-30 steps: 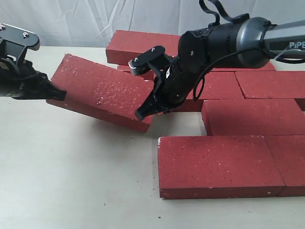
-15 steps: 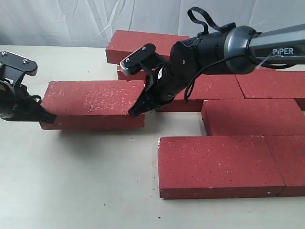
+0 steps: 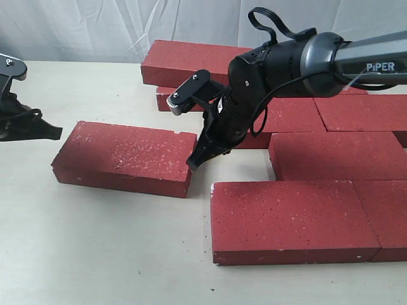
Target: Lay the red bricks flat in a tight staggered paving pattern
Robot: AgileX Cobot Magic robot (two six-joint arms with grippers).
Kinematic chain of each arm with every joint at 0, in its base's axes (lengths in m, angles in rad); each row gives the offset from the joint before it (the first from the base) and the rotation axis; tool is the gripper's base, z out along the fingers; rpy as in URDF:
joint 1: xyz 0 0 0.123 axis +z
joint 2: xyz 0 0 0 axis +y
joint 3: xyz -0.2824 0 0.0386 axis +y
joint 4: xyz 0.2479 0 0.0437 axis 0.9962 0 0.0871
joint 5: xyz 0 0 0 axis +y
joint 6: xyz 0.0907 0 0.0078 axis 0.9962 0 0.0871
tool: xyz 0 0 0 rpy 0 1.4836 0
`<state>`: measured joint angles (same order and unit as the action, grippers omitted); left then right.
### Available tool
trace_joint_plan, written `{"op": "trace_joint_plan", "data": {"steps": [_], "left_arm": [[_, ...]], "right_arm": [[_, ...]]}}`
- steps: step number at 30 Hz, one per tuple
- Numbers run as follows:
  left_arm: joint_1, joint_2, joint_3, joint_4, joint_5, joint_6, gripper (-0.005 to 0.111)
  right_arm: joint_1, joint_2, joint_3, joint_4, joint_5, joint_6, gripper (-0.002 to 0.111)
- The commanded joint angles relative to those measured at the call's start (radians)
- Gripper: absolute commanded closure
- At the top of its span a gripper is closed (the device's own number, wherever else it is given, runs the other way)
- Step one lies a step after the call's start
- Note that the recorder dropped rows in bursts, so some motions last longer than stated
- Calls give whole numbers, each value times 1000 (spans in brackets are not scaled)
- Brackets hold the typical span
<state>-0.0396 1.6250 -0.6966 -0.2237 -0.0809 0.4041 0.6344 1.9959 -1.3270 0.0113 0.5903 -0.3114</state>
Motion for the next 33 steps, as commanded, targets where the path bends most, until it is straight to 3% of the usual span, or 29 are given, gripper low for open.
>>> {"op": "trace_joint_plan", "data": {"steps": [1,10,20,33], "left_arm": [[26,102,-61,-29,62,-3,107],[24,205,-155,-63,214,-4,107],[-62,205,-158,-45,239,-2,107],[-62,187,-177,-45,357,0,107]], "right_arm": [[-1,-27,-7,29,38,-6,109],[-5,33,-7,-1,-56,-7,109],[-5,64,-7,18,-114,-2,109],[-3,64,-7,24,-108,-2,109]]}}
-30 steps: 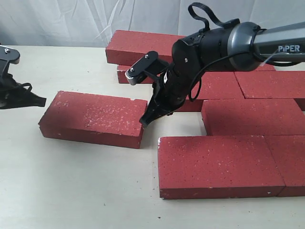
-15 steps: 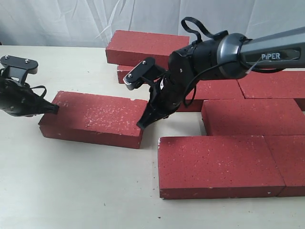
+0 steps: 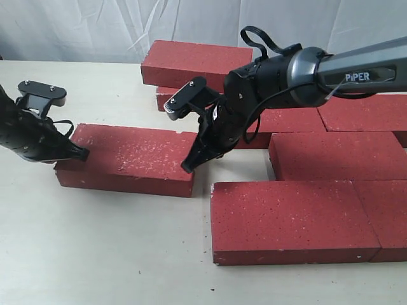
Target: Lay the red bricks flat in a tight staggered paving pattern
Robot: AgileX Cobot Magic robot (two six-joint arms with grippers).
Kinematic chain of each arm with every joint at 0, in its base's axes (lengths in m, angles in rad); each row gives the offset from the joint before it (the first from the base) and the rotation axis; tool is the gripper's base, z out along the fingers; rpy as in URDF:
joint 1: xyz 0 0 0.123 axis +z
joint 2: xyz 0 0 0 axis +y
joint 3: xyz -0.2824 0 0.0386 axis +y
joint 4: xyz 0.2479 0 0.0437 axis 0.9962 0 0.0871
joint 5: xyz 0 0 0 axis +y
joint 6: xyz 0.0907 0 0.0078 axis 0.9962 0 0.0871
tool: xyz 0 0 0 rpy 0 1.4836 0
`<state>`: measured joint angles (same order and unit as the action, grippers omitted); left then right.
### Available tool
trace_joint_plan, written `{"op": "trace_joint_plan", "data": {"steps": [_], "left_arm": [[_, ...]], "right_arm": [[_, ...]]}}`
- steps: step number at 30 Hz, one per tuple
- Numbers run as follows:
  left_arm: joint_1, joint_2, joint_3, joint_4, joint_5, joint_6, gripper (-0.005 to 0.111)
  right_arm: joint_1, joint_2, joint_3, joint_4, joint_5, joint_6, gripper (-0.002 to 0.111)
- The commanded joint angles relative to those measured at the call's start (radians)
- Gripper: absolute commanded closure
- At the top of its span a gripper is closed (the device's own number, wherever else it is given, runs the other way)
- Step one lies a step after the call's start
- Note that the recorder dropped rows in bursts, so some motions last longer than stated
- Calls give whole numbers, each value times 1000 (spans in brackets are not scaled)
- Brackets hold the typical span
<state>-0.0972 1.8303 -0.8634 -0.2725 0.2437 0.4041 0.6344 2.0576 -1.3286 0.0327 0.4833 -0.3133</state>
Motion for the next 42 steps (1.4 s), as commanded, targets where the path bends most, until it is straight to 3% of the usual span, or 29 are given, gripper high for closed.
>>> {"op": "trace_joint_plan", "data": {"steps": [1,17,33,42], "left_arm": [[-4,-24,-11,4,34,0,107],[-4,-35,-11,-5,36,0,107],[-4,-37,-11,-33,133,20,107],[-4,-41,-16,-53,178,28,107]], "right_arm": [[-1,3,-6,2,-2,-1,109],[24,32,-10,-23,-51,-4,109],[17,3,-34,-33,73,-1,109],[14,6,-34,-141,111,46,109]]}}
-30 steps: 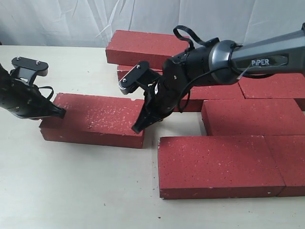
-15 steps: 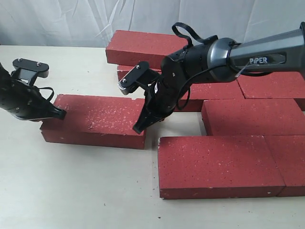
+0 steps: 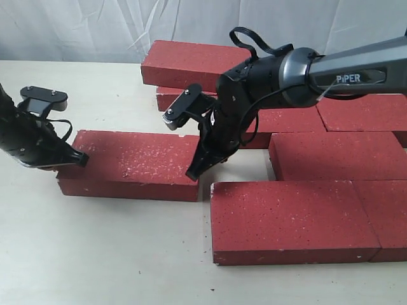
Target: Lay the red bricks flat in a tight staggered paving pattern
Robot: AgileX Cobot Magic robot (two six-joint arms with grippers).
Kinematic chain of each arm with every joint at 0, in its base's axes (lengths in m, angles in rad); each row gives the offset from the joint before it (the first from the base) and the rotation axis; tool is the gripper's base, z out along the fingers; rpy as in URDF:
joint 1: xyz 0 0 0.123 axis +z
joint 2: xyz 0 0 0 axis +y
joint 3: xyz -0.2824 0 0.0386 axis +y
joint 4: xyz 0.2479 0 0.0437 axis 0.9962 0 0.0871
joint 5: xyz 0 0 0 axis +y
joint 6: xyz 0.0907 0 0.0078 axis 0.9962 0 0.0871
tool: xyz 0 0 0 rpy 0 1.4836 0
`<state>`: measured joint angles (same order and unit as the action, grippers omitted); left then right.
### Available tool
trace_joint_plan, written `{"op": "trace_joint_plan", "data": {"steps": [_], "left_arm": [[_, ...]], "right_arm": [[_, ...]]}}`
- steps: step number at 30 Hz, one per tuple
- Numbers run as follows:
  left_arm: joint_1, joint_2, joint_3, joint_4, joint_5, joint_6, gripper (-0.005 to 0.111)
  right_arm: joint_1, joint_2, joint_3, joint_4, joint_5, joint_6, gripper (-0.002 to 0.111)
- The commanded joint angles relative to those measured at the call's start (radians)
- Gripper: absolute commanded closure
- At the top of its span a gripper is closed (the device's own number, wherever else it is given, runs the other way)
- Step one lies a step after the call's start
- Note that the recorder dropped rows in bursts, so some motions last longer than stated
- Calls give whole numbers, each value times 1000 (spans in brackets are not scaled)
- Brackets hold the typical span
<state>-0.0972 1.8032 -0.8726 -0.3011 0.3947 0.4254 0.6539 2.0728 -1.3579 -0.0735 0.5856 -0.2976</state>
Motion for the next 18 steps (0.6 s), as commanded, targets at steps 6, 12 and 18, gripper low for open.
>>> {"op": "trace_joint_plan", "data": {"steps": [6,12,18], "left_arm": [[-4,-37,-11,-122,54,112,107],[-4,-45,-11,-144,39,140,107],[-4,-45,-11,-124,11,140,107]], "right_arm": [[-5,-26,-5,-37,18,33,109],[-14,-57,-5,-174,82,133,109],[-110,-155,66,-198,91,167,109]]}}
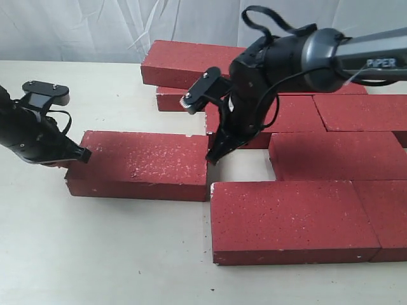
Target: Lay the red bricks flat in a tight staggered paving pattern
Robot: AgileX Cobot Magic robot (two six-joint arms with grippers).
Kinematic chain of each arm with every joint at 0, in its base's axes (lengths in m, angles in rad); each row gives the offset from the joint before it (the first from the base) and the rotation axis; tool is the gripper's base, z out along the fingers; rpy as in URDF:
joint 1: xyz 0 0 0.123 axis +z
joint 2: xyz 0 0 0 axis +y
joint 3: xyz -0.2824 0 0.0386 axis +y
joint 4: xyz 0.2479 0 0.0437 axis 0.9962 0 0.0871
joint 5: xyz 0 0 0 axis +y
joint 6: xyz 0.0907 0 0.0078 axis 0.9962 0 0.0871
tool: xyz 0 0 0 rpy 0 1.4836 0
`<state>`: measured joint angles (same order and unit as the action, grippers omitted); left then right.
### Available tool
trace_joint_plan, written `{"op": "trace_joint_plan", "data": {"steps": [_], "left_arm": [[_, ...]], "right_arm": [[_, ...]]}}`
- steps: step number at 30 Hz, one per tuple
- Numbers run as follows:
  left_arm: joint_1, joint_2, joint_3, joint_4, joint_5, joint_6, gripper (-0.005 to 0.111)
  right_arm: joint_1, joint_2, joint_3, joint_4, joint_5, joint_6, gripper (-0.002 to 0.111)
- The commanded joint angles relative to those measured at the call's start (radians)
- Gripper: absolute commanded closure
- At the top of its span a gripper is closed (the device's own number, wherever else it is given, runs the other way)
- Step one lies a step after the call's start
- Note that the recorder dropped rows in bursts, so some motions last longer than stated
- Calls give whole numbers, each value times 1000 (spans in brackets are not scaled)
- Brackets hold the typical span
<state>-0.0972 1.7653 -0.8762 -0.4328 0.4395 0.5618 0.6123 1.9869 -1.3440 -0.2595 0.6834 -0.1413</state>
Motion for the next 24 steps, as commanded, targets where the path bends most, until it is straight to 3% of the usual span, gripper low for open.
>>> {"op": "trace_joint_plan", "data": {"steps": [1,5,12,24], "left_arm": [[-1,-7,-8,17,-55,1,107],[21,-7,-8,13,-127,-13,107],[52,59,-10,-5,-135,-27,107],[-34,61,-33,-30,-59,-9,107]], "right_arm": [[-90,-80,69,0,-16,0,109],[-123,-91,88,112,-63,-103,109],[-115,-57,88,432,-87,-456,109],[-115,-12,88,420,-120,-458,109]]}}
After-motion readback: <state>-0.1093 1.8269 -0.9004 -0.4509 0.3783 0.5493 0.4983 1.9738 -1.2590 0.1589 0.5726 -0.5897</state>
